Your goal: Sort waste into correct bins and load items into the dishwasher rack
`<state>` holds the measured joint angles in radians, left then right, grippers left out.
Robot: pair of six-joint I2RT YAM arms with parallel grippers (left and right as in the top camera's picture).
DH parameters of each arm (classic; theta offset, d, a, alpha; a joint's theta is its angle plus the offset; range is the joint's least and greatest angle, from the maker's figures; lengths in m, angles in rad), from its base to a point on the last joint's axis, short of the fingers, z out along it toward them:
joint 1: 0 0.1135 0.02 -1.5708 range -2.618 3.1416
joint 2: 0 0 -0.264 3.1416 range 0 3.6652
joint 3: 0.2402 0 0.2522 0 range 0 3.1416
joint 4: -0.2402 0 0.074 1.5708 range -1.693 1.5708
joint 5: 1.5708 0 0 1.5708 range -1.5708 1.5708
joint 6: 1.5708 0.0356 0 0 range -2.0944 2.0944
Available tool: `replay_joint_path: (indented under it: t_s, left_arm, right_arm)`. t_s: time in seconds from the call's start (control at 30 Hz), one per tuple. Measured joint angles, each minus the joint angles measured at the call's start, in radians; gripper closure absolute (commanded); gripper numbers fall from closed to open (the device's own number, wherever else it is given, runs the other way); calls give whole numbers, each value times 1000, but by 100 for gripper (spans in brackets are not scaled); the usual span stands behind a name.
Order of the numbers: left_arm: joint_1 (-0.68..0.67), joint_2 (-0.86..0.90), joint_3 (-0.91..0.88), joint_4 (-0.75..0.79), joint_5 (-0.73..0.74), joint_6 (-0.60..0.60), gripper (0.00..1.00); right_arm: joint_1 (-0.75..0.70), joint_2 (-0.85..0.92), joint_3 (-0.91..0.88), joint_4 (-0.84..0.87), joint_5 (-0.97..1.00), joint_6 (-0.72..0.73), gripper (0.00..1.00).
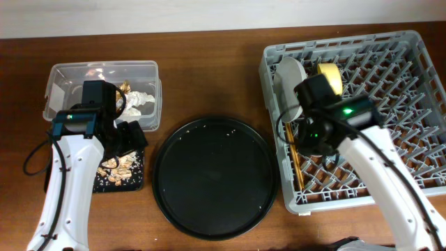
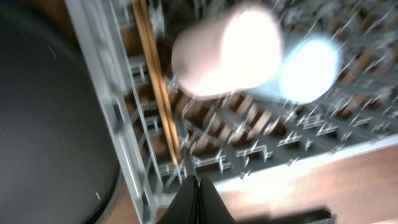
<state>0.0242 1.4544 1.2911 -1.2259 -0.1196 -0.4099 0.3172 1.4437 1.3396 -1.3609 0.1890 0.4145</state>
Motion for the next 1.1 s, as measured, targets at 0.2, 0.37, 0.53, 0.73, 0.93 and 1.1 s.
replay_joint_path:
  t_s: [0.2,0.37,0.53,0.73,0.93,1.1]
  left_arm:
    - [0,0,0,-2,0,0,1]
    - [0,0,0,-2,0,0,1]
    - [0,0,0,-2,0,0,1]
    - [-6,0,0,5,0,18,1]
    - [-139,0,0,18,21,119,1]
    - [-145,-4,-5,-109,61,145,1]
  right_arm:
    - [0,7,-270,187,-180,-51,96]
    - [-2,7,-299,222,-288,-135,95]
    - [-3,7,-300,231,-322,-159,83]
    - [-6,3,-250,208,-244,-165,22]
    - [-6,-50,-19,277,-207,-237,18]
    - [-6,-51,-18,220,-208,-245,18]
